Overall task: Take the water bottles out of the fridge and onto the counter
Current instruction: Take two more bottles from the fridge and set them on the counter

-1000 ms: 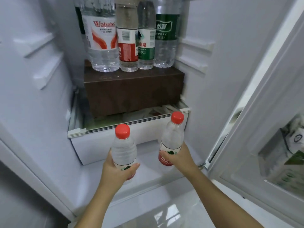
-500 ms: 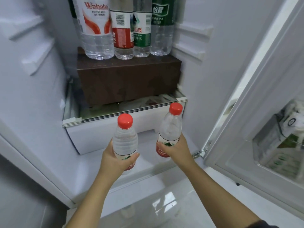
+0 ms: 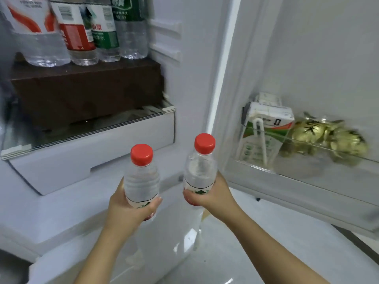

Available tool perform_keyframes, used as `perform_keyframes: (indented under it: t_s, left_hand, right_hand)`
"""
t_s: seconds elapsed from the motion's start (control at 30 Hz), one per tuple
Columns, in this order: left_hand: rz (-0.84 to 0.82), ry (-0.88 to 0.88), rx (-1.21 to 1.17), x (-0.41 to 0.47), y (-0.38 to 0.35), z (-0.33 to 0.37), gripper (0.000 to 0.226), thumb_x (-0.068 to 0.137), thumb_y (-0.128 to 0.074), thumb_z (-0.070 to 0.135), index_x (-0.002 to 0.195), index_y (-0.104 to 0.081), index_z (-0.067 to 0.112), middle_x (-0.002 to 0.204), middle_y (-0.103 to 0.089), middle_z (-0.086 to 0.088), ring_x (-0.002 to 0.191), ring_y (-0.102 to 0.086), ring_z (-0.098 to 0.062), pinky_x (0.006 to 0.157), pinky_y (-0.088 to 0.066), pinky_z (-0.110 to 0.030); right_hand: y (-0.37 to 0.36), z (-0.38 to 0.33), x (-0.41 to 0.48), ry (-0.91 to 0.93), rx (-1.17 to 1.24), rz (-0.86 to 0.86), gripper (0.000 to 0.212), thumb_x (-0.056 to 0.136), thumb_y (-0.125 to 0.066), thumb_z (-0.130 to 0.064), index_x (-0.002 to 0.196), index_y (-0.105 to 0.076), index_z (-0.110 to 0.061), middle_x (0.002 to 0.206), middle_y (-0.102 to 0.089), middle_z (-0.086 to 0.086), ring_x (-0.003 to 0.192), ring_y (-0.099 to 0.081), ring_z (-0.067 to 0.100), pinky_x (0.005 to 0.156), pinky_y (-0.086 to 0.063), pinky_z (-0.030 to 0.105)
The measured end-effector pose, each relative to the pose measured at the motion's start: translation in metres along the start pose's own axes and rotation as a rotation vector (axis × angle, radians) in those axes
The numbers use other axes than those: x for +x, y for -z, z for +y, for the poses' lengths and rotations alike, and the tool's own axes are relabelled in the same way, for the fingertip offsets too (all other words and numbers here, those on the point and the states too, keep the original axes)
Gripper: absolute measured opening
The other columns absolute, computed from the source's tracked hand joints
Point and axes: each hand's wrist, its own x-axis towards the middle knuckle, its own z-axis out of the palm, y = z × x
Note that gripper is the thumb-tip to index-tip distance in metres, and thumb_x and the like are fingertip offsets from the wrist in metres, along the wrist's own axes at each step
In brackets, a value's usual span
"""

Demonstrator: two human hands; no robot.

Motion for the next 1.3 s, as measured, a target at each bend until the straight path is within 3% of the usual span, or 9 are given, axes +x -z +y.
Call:
perform_keyframes:
  t_s: [0.17, 0.23, 0.4, 0.57, 0.7, 0.87, 1.03, 1.17, 1.3]
  left_hand:
    - [-0.154, 0.023, -0.103, -0.052, -0.057, 0.033, 0.052, 0.042, -0.079, 0.047, 0.090, -0.064, 0.035, 0.068, -0.070, 0.017, 0.056, -0.064, 0.003, 0.047, -0.045, -0.007]
    - [-0.223, 0.005, -0.099, -0.076, -0.084, 0.048, 0.048, 0.043, -0.077, 0.050, 0.089, -0.064, 0.042, 0.071, -0.071, 0.017, 0.058, -0.065, 0.002, 0.047, -0.045, -0.007]
    - [-0.376, -0.024, -0.085, -0.141, -0.156, 0.072, 0.047, 0.055, -0.089, 0.029, 0.094, -0.062, 0.031, 0.077, -0.070, 0.021, 0.064, -0.065, 0.005, 0.047, -0.044, -0.006]
    - [-0.516, -0.079, -0.081, -0.211, -0.234, 0.097, 0.051, 0.061, -0.090, 0.011, 0.099, -0.062, 0.029, 0.084, -0.070, 0.022, 0.072, -0.066, 0.004, 0.052, -0.045, -0.005]
    - [-0.657, -0.104, -0.107, -0.254, -0.289, 0.119, 0.042, 0.064, -0.086, -0.001, 0.090, -0.058, 0.017, 0.072, -0.067, 0.017, 0.061, -0.062, 0.004, 0.045, -0.042, -0.006]
    - [-0.810, -0.104, -0.153, -0.291, -0.350, 0.143, 0.044, 0.068, -0.083, -0.001, 0.089, -0.054, 0.024, 0.068, -0.066, 0.023, 0.056, -0.062, 0.007, 0.044, -0.043, -0.007]
    - [-0.954, -0.126, -0.178, -0.317, -0.415, 0.158, 0.043, 0.068, -0.084, 0.001, 0.089, -0.054, 0.024, 0.067, -0.066, 0.023, 0.053, -0.061, 0.007, 0.044, -0.043, -0.007]
    - [-1.066, -0.117, -0.216, -0.336, -0.474, 0.169, 0.045, 0.068, -0.086, 0.001, 0.091, -0.055, 0.024, 0.069, -0.067, 0.021, 0.055, -0.062, 0.005, 0.044, -0.045, -0.009]
    - [-1.150, -0.149, -0.255, -0.345, -0.537, 0.190, 0.047, 0.056, -0.085, 0.025, 0.091, -0.055, 0.034, 0.077, -0.067, 0.026, 0.064, -0.062, 0.007, 0.047, -0.044, -0.007]
  right_hand:
    - [0.061, 0.002, -0.073, -0.026, -0.002, 0.065, 0.040, 0.068, -0.080, -0.019, 0.102, -0.060, -0.020, 0.087, -0.068, -0.009, 0.079, -0.066, 0.011, 0.068, -0.050, 0.021]
    - [0.087, 0.007, -0.107, -0.046, -0.012, 0.099, 0.040, 0.068, -0.080, -0.019, 0.102, -0.059, -0.025, 0.085, -0.067, -0.015, 0.078, -0.064, 0.005, 0.067, -0.049, 0.019]
    - [0.153, 0.021, -0.206, -0.112, 0.008, 0.244, 0.034, 0.068, -0.077, -0.014, 0.092, -0.053, -0.022, 0.074, -0.060, -0.015, 0.066, -0.056, 0.007, 0.058, -0.046, 0.023]
    - [0.224, 0.032, -0.306, -0.186, 0.037, 0.459, 0.035, 0.065, -0.075, -0.013, 0.088, -0.049, -0.007, 0.072, -0.055, 0.008, 0.064, -0.052, 0.021, 0.057, -0.044, 0.033]
    - [0.269, 0.035, -0.373, -0.262, -0.006, 0.646, 0.036, 0.065, -0.077, -0.021, 0.091, -0.052, -0.018, 0.073, -0.060, 0.012, 0.065, -0.057, 0.019, 0.055, -0.050, 0.036]
    - [0.312, 0.042, -0.438, -0.326, -0.064, 0.821, 0.034, 0.071, -0.079, -0.015, 0.093, -0.054, -0.020, 0.068, -0.061, -0.006, 0.060, -0.057, 0.007, 0.054, -0.048, 0.019]
    - [0.345, 0.050, -0.484, -0.352, -0.043, 0.977, 0.043, 0.068, -0.081, -0.021, 0.104, -0.056, -0.021, 0.079, -0.065, 0.005, 0.067, -0.062, 0.008, 0.061, -0.055, 0.028]
    - [0.381, 0.065, -0.508, -0.341, -0.052, 1.125, 0.055, 0.059, -0.083, -0.031, 0.107, -0.056, -0.028, 0.090, -0.068, -0.002, 0.076, -0.066, 0.004, 0.064, -0.054, 0.018]
    - [0.431, 0.082, -0.521, -0.336, -0.051, 1.207, 0.057, 0.059, -0.083, -0.032, 0.109, -0.057, -0.029, 0.092, -0.069, -0.002, 0.077, -0.067, 0.003, 0.065, -0.053, 0.017]
